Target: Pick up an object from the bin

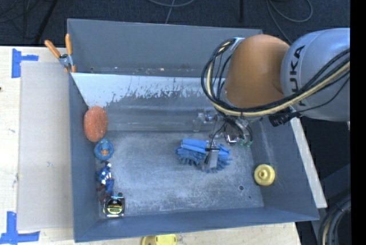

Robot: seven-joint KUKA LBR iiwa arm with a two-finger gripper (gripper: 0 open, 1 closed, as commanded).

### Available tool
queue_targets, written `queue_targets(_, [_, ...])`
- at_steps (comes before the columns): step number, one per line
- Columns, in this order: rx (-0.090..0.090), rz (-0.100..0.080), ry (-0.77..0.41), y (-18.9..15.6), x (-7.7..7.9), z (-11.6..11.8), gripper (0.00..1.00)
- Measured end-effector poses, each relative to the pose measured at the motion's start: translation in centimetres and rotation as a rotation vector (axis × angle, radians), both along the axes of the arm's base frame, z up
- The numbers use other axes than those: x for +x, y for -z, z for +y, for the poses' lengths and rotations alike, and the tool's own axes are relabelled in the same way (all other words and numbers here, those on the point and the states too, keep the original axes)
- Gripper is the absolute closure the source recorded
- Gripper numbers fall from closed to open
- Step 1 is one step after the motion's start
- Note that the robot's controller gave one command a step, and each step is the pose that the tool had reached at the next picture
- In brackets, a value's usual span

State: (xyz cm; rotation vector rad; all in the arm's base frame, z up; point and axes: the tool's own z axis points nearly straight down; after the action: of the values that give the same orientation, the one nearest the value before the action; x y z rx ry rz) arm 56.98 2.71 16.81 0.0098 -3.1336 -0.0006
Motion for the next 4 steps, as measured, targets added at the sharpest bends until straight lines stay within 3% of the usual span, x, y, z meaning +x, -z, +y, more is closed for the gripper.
queue_targets(1, [0.000, -0.007, 0.001, -0.5, 0.1, 0.0, 1.00])
queue_targets(2, [0.000, -0.007, 0.002, -0.5, 0.1, 0.0, 0.00])
queue_targets(3, [0.000, -0.007, 0.002, -0.5, 0.1, 0.0, 0.00])
queue_targets(4, [0.001, -0.016, 0.045, 3.9, 0.9, 0.3, 0.00])
